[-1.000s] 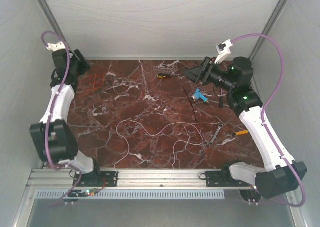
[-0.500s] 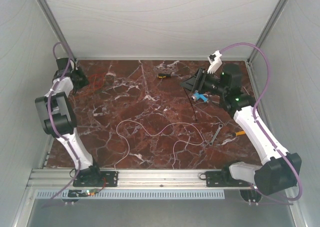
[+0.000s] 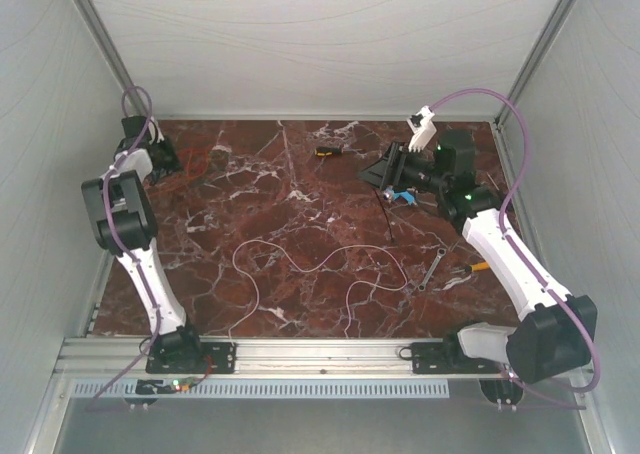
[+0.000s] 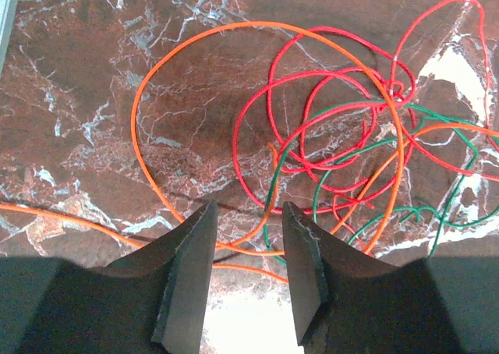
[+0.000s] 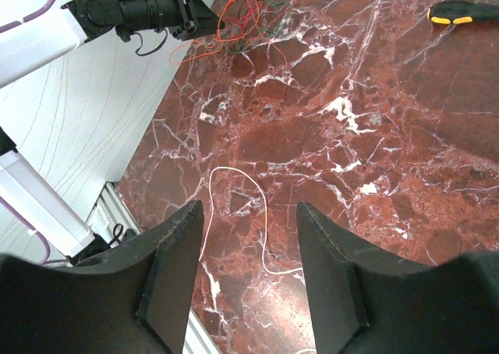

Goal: Zip-tie the wires
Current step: Pick up the cable at the corner of the board.

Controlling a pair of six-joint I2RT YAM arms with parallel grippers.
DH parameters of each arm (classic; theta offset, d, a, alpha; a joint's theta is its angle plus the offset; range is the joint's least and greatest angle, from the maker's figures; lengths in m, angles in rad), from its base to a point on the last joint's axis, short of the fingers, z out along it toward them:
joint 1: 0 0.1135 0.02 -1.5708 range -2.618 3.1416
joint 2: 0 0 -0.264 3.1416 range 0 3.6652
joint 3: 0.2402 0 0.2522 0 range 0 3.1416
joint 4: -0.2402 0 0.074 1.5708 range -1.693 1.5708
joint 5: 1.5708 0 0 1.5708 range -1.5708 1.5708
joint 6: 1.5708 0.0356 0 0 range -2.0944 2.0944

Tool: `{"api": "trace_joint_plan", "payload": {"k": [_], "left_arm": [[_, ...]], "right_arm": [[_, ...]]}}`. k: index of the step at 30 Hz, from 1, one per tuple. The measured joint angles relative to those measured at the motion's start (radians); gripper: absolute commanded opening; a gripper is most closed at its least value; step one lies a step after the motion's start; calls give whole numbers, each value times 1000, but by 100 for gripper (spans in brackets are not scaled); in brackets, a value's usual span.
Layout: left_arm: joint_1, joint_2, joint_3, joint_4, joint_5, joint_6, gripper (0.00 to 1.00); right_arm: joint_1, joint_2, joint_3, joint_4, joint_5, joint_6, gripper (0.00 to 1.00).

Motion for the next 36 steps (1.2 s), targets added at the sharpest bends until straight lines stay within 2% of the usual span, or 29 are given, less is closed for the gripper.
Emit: {"api": "trace_joint_plan", "payload": {"k": [7, 10, 13, 19, 20, 29, 30, 31, 34, 36], "left_arm": [[0, 59, 68, -13, 0, 20, 25], [0, 68, 74, -17, 2, 26, 25], [0, 70, 74, -18, 8, 26, 31], [0, 71, 73, -21, 28, 26, 1], [0, 71, 71, -21, 34, 26, 0], [-32, 37, 21, -24, 2, 26, 0], [-38, 21, 16, -24, -5, 25, 14], [-45, 1, 12, -24, -13, 24, 20], [-71, -84, 8, -23, -40, 14, 25], [-89, -150, 8, -19, -51, 8, 20]], "right_arm": [[0, 14, -1, -6, -11, -3, 48], [0, 14, -1, -8, -14, -4, 48], [0, 14, -1, -9, -14, -4, 48], [0, 14, -3, -16, -14, -4, 48], [0, 14, -3, -16, -14, -4, 48], [0, 14, -4, -28, -14, -4, 49], [0, 14, -4, -31, -14, -4, 50], [0, 14, -4, -33, -14, -4, 51], [0, 13, -4, -42, -14, -5, 53], [0, 12, -4, -47, -14, -6, 54]]}}
